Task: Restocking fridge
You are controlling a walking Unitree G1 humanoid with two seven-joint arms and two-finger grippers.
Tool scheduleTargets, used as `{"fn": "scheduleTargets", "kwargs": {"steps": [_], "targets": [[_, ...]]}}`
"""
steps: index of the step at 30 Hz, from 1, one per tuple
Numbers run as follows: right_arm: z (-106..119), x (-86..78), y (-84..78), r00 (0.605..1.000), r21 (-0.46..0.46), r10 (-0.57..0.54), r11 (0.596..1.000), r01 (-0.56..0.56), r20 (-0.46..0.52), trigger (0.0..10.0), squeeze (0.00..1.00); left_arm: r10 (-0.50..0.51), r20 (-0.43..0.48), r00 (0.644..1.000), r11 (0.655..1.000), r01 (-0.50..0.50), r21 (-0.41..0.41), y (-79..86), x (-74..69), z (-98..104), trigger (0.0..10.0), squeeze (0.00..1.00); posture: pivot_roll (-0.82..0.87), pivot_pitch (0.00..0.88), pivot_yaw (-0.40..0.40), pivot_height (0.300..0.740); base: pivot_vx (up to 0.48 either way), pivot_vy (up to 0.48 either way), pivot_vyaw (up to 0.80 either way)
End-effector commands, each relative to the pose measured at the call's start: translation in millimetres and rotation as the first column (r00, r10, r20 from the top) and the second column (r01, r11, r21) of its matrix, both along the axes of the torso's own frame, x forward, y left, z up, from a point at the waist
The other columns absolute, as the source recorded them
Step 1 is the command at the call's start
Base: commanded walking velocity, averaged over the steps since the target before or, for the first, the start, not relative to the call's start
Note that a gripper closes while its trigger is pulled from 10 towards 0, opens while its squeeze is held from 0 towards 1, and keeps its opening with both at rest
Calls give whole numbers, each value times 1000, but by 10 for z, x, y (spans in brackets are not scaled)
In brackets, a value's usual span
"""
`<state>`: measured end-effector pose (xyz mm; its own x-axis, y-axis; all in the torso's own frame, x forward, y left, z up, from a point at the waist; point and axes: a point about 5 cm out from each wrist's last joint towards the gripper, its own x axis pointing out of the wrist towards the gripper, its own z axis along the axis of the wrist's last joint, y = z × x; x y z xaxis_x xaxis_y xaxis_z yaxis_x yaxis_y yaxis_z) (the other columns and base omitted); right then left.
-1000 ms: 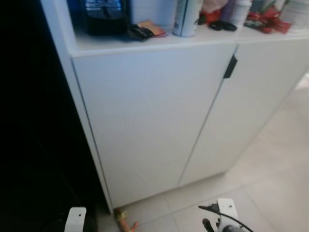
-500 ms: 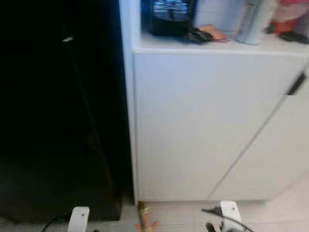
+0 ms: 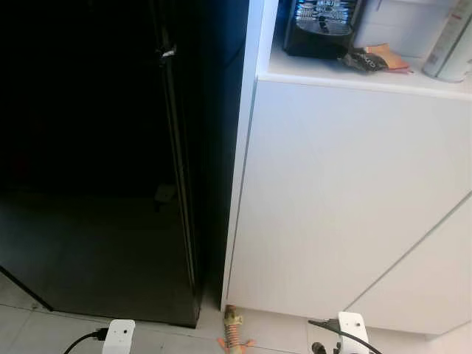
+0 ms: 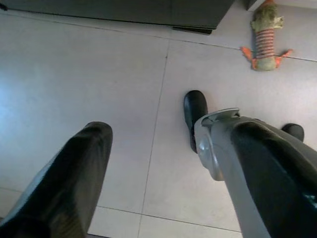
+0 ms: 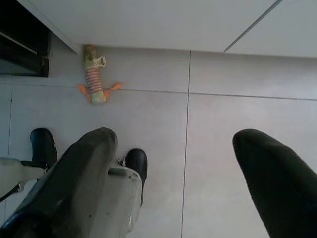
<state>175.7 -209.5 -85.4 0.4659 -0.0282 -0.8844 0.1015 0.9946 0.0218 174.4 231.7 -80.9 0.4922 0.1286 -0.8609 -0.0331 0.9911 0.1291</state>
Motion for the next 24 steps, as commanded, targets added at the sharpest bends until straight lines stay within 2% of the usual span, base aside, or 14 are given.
{"fn": "scheduleTargets", "kwargs": {"steps": [1, 23, 24], "targets": [[21, 34, -23, 1000, -5, -10, 1000, 10, 19, 0, 0, -10, -9, 1000, 1000, 10, -1, -3, -16, -9, 0, 0, -55, 0, -87, 740, 0, 0, 0], [25, 44, -20, 1000, 1, -4, 1000, 4, 19, 0, 0, -9, -8, 1000, 1000, 9, -1, 1, -7, -4, 0, 0, -56, 0, -87, 740, 0, 0, 0], [27, 47, -23, 1000, -1, -1, 1000, 1, 18, 0, 0, -6, -9, 1000, 1000, 6, -2, 0, -6, -4, 9490, 0, -58, 0, -88, 740, 0, 0, 0]]}}
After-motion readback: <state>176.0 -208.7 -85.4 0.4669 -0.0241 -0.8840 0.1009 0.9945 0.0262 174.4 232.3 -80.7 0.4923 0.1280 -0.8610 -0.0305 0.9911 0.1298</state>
